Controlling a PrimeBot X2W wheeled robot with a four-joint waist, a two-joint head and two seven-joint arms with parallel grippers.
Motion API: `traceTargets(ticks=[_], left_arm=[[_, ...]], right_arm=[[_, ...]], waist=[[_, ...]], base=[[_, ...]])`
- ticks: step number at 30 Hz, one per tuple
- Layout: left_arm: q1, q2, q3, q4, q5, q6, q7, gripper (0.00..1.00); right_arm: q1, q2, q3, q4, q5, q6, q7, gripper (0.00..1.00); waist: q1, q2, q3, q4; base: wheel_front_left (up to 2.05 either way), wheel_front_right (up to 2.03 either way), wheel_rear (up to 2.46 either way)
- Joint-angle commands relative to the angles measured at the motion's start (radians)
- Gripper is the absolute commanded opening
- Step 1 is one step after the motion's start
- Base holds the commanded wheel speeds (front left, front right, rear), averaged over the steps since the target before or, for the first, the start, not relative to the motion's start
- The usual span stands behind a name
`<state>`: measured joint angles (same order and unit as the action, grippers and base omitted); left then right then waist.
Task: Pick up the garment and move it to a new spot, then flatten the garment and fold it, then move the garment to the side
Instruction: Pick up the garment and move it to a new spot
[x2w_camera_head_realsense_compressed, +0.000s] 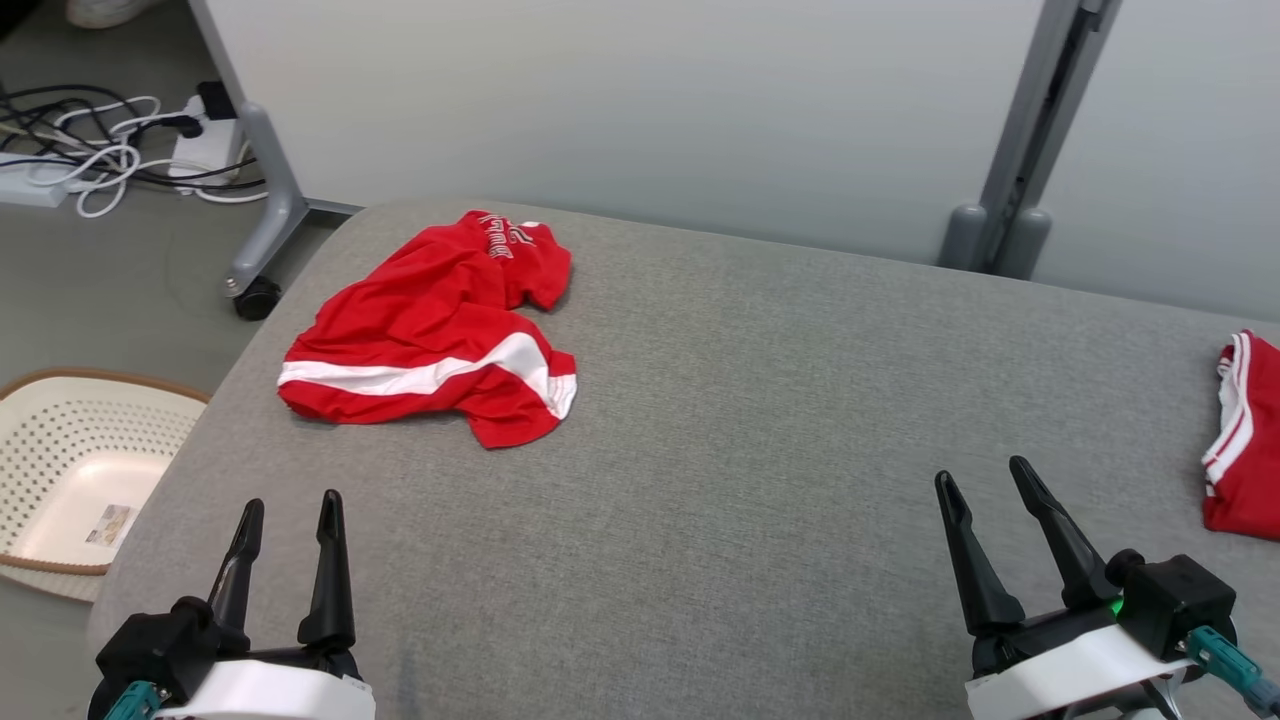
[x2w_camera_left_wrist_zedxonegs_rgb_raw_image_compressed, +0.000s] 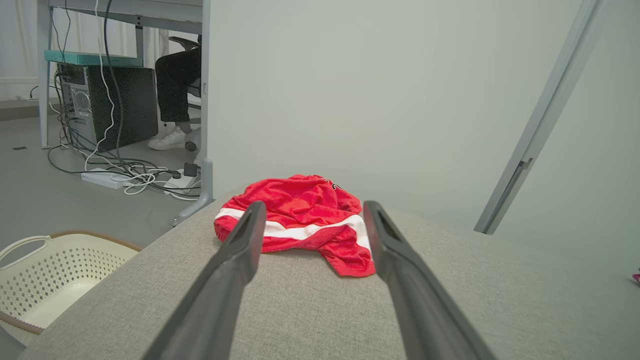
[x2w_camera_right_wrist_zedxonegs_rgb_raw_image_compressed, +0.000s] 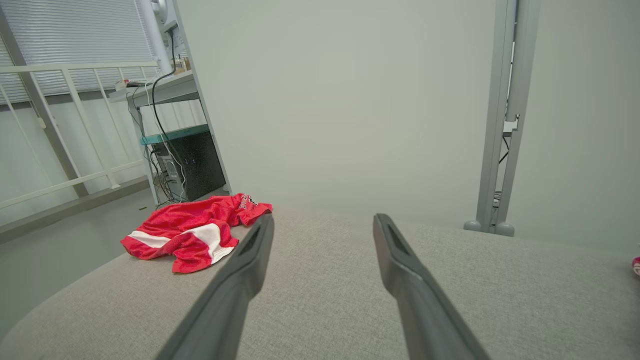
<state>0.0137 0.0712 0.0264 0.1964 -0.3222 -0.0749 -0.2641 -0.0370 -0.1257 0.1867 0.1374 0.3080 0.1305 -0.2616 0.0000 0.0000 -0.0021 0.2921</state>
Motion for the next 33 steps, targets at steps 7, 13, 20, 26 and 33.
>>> traceTargets(ticks=[7, 13, 20, 26, 33], left_arm=[[-0.027, 0.017, -0.003, 0.003, -0.011, 0.002, 0.011, 1.00], [-0.139, 0.083, 0.016, 0.016, -0.026, 0.018, 0.162, 1.00], [-0.322, 0.180, 0.053, 0.106, -0.091, 0.016, 0.429, 1.00], [-0.534, 0.294, 0.082, 0.271, -0.142, -0.002, 0.597, 1.00], [-0.717, 0.405, 0.089, 0.496, -0.176, -0.029, 0.694, 1.00]], right_arm=[[-0.014, -0.008, 0.008, 0.006, 0.007, 0.001, -0.004, 1.00], [-0.033, -0.015, 0.021, 0.006, 0.012, 0.001, -0.004, 1.00], [-0.068, -0.014, 0.034, 0.008, 0.008, 0.001, -0.004, 1.00], [-0.126, -0.022, 0.041, -0.001, 0.001, 0.001, -0.005, 1.00], [-0.195, -0.022, 0.046, -0.014, -0.009, 0.001, -0.005, 1.00]], waist=[[0.0000, 0.0000, -0.002, 0.016], [0.0000, 0.0000, 0.021, -0.018], [0.0000, 0.0000, 0.080, -0.083], [0.0000, 0.0000, 0.185, -0.152], [0.0000, 0.0000, 0.315, -0.227]], base=[[0.00, 0.00, 0.00], [0.00, 0.00, 0.00], [0.00, 0.00, 0.00], [0.00, 0.00, 0.00], [0.00, 0.00, 0.00]])
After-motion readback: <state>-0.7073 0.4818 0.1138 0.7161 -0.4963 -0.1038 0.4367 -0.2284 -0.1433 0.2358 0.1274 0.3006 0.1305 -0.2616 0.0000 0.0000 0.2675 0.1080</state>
